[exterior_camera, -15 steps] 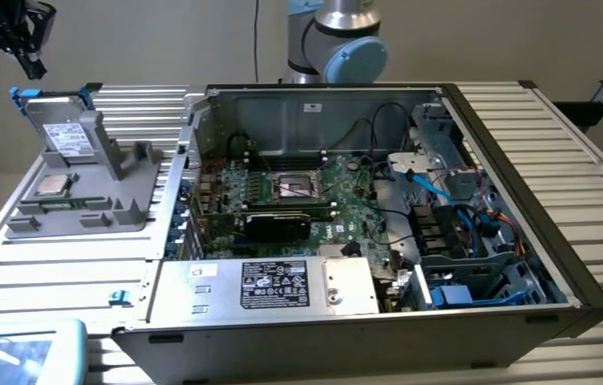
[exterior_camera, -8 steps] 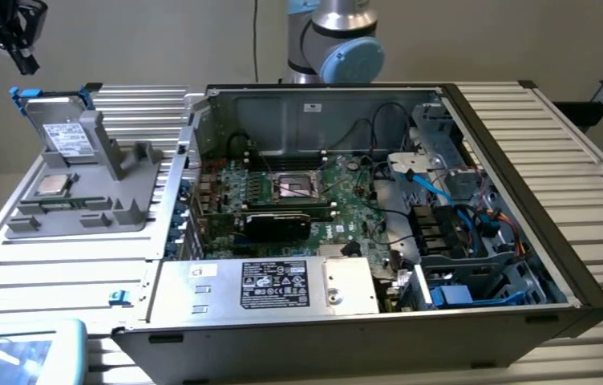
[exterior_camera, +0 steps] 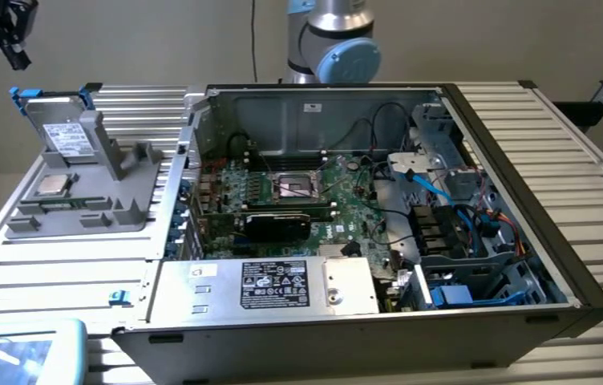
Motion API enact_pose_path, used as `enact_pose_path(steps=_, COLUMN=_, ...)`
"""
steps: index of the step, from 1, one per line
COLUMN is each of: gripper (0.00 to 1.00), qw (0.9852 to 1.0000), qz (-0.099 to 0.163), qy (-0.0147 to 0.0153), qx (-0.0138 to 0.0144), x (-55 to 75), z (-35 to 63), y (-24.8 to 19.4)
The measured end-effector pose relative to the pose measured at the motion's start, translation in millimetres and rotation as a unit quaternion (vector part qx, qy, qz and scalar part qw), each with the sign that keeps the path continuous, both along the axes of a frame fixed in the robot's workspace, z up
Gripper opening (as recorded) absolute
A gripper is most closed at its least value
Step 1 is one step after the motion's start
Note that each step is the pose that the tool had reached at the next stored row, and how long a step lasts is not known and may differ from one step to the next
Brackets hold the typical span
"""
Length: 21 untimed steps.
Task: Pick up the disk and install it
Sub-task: 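Reach for the disk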
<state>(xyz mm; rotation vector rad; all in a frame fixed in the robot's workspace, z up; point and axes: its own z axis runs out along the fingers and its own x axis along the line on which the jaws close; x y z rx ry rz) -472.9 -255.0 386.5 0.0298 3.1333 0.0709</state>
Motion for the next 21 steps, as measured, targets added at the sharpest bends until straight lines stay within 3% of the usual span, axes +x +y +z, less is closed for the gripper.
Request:
enact_pose_path(steps=5, gripper=0.11, qw=1.0, qz=0.003, qy=0.0, qx=0.0, x=-5.2, z=-0.4, y=8.7)
enact_pose_path(steps=12, gripper=0.11, qw=1.0, qz=0.003, qy=0.0, qx=0.0, x=-5.2, z=-0.4, y=8.8)
enact_pose_path(steps=16, gripper=0.11, qw=1.0, qz=0.003, qy=0.0, qx=0.0, x=-5.2, z=-0.4, y=12.0)
enact_pose_path(steps=21, gripper=0.11, qw=1.0, qz=0.003, qy=0.0, qx=0.0, x=-5.3, z=-0.4, y=12.4)
